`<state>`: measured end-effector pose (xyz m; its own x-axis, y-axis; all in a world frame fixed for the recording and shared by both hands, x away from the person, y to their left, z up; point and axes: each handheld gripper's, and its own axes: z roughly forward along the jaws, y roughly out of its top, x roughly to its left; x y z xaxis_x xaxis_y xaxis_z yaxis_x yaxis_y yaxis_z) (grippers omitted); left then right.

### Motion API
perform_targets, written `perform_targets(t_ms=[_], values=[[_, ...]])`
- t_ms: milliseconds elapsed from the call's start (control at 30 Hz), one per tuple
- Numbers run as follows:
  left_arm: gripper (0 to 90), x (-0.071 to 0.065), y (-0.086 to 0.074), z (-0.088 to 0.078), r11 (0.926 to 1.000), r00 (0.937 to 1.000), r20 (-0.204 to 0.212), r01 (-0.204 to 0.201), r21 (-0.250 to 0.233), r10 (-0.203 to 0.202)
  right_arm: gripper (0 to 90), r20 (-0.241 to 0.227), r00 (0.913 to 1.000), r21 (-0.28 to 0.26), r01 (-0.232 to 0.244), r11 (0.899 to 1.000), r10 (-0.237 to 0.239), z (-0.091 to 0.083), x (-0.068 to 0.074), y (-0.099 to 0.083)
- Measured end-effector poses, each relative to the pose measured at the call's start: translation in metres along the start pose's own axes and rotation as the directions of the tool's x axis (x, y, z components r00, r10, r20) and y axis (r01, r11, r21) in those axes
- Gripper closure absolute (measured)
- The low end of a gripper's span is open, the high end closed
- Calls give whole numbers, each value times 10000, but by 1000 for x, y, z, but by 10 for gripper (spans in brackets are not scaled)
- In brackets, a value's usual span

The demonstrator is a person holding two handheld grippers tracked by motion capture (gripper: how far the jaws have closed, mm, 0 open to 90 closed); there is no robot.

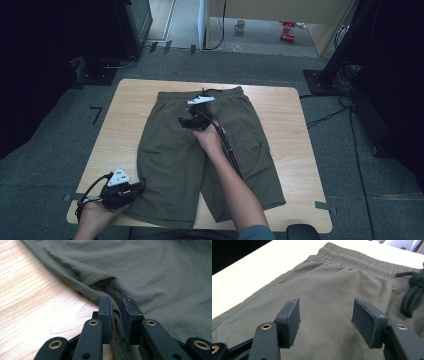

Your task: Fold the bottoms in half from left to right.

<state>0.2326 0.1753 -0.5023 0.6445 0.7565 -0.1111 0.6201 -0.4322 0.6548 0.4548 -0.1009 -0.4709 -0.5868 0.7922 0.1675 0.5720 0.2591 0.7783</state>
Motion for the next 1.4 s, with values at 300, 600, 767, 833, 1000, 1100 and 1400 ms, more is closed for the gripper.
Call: perform_targets(t_ms=[300, 600, 767, 833, 1000, 1100, 1400], values=[[787, -4, 2, 2, 9999, 9998, 159, -78, 63, 77, 385, -88, 10000, -64, -13, 10000, 12, 19, 6, 2], [786, -4, 2, 2, 9999, 9996, 273, -92, 68, 90, 366, -280, 9996, 271, 29, 9996, -22, 43, 22, 13], [786, -3, 2, 2, 9999, 9995, 305, -98, 80, 96, 366, -363, 9993, 392, 71, 9992, -57, 55, 29, 18], [786, -3, 2, 2, 9999, 9995, 312, -111, 86, 109, 365, -355, 9992, 413, 188, 9990, -173, 59, 31, 19], [785, -3, 2, 2, 9999, 9994, 311, -123, 105, 120, 358, -359, 9992, 477, 202, 9987, -185, 67, 35, 22], [784, -3, 2, 2, 9999, 9994, 313, -128, 105, 125, 355, -412, 9990, 506, 213, 9985, -193, 77, 40, 25], [783, -2, 3, 2, 9999, 9993, 360, -135, 109, 131, 341, -487, 9988, 626, 117, 9980, -87, 100, 51, 23]])
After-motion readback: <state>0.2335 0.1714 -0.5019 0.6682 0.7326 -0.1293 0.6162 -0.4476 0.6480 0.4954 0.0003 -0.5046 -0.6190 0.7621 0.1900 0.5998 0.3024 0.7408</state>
